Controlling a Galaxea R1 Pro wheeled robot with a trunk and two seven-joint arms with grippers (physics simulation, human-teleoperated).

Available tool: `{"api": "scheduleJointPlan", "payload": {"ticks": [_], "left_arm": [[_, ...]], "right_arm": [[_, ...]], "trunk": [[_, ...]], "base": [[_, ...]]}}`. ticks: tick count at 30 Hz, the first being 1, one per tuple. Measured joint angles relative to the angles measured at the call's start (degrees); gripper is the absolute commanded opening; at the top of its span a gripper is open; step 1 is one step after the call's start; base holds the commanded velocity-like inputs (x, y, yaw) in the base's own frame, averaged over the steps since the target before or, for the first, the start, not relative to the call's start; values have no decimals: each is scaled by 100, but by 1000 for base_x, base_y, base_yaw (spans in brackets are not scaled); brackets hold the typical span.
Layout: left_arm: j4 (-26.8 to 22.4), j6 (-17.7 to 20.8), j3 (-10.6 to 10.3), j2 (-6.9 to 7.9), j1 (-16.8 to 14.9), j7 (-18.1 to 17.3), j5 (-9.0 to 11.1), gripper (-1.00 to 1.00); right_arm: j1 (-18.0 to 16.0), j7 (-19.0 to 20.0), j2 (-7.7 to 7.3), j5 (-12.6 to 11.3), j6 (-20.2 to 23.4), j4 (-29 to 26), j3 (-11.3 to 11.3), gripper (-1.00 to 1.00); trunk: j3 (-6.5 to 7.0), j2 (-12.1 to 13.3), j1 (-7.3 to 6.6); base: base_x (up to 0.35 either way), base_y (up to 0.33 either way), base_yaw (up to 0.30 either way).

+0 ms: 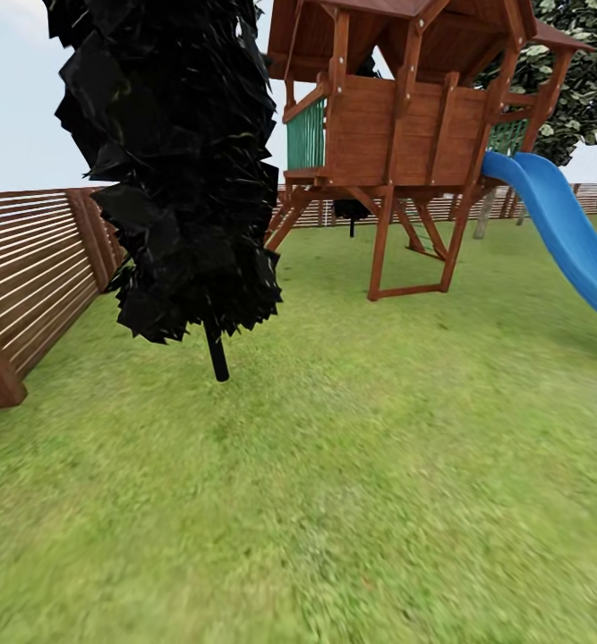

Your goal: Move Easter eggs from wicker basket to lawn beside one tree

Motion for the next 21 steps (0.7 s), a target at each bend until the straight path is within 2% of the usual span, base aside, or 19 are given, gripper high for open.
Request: {"api": "scheduleJointPlan", "payload": {"ticks": [9, 21], "left_arm": [[0, 7, 2, -3, 0, 1, -2, 100], [2, 6, 3, -1, 1, 2, 0, 100]], "right_arm": [[0, -3, -3, 0, -10, 0, -2, 100], [0, 2, 4, 0, -13, 2, 6, 100]], "trunk": [[0, 0, 0], [0, 0, 0]], "base": [[338, 0, -18], [338, 0, -195]]}}
